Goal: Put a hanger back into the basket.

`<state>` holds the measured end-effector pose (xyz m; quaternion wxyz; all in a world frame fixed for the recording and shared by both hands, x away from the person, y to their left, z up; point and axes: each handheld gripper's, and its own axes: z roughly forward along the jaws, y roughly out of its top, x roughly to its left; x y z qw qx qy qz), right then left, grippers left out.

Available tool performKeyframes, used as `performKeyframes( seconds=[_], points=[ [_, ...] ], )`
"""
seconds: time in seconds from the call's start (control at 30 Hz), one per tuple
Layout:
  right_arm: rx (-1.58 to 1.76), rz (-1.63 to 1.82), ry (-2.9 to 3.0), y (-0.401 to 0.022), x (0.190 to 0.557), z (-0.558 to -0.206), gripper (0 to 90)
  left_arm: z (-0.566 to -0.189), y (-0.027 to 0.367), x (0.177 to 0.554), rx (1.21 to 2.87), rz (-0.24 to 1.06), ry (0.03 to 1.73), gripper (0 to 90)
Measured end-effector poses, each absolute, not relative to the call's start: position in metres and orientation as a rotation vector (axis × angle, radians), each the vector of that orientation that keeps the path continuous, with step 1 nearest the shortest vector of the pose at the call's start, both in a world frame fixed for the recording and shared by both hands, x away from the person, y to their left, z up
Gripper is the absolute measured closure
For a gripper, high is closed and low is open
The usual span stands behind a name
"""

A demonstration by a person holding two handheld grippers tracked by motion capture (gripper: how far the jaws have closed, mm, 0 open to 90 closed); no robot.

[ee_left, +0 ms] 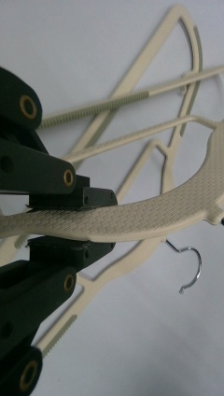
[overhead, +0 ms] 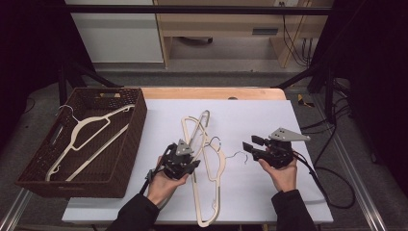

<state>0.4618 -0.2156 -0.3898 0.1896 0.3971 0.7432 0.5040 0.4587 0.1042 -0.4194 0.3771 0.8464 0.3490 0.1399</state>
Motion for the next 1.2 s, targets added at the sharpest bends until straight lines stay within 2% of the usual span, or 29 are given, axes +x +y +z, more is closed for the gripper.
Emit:
performKeyframes(
  seconds=[0.23, 0.4, 0.73, 0.87, 1.2],
  points=[
    [1.118, 1.409, 2.084, -0.216, 0.463, -0.392, 43.0, -0.408, 0.136, 0.462, 2.110, 0.406, 0.949, 82.0],
    [1.098, 1.407, 2.079, -0.217, 0.463, -0.395, 32.3, -0.406, 0.153, 0.465, 2.069, 0.434, 0.996, 84.5],
    [1.080, 1.365, 2.098, -0.221, 0.457, -0.400, 11.8, -0.398, 0.171, 0.461, 2.042, 0.430, 0.974, 86.3],
    [1.101, 1.350, 2.084, -0.226, 0.453, -0.401, 8.1, -0.388, 0.179, 0.458, 2.031, 0.416, 0.952, 86.3],
    [1.118, 1.364, 2.049, -0.234, 0.450, -0.402, 6.0, -0.348, 0.200, 0.441, 1.947, 0.407, 0.867, 86.3]
  ],
)
